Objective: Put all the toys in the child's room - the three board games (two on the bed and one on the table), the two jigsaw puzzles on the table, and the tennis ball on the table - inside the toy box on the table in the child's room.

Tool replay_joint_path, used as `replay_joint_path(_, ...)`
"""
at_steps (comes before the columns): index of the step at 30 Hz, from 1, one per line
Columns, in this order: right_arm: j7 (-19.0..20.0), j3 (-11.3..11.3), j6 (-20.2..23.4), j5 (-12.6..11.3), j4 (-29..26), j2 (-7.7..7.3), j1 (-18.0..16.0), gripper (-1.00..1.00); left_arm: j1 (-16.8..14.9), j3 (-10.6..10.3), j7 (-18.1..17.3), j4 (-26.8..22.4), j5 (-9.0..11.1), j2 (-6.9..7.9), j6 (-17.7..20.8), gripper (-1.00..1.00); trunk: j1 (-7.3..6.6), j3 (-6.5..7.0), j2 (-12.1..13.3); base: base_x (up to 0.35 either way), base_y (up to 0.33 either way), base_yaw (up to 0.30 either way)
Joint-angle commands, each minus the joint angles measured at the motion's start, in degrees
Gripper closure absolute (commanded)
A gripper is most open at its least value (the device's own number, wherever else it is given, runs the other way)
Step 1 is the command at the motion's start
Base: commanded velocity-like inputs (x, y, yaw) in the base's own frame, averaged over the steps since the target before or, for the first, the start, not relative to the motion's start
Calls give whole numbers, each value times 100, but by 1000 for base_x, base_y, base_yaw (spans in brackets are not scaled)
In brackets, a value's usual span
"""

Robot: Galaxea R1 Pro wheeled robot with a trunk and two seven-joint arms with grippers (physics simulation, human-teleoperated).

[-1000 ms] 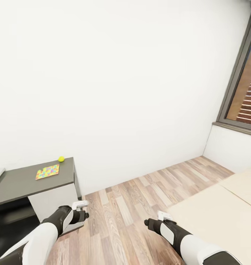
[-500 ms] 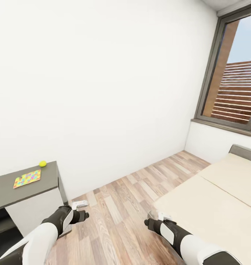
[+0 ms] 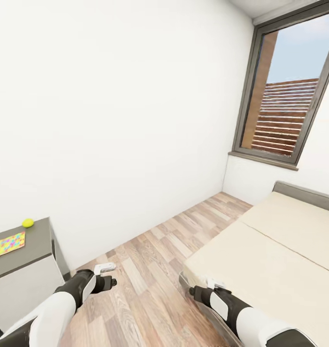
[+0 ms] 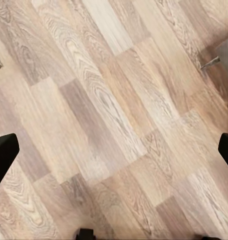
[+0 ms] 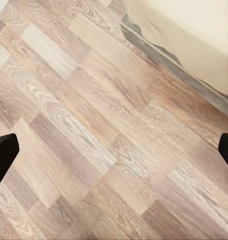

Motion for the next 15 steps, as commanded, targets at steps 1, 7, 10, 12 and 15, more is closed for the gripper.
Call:
replay_joint_path(1, -15, 46, 23, -43, -6, -1, -2, -100, 0, 41, -44, -13, -62, -2, 28, -100, 2, -11, -8, -40, 0, -258)
replay_joint_path(7, -17, 43, 26, -46, -6, -1, -2, -100, 0, 40, -48, -17, -60, -2, 25, -100, 2, -36, -8, -80, 0, -258)
replay_joint_path(10, -18, 43, 24, -48, -6, -1, -3, -100, 0, 40, -51, -17, -60, -2, 21, -100, 2, -49, -8, -32, 0, -257)
replay_joint_path(12, -18, 43, 23, -50, -6, -4, -4, -100, 2, 39, -51, -17, -60, -2, 20, -100, 2, -58, -8, -15, 0, -258)
replay_joint_path(15, -18, 43, 22, -50, -6, -6, -5, -100, 1, 40, -52, -15, -60, -2, 20, -100, 2, -71, -8, -8, 0, -257)
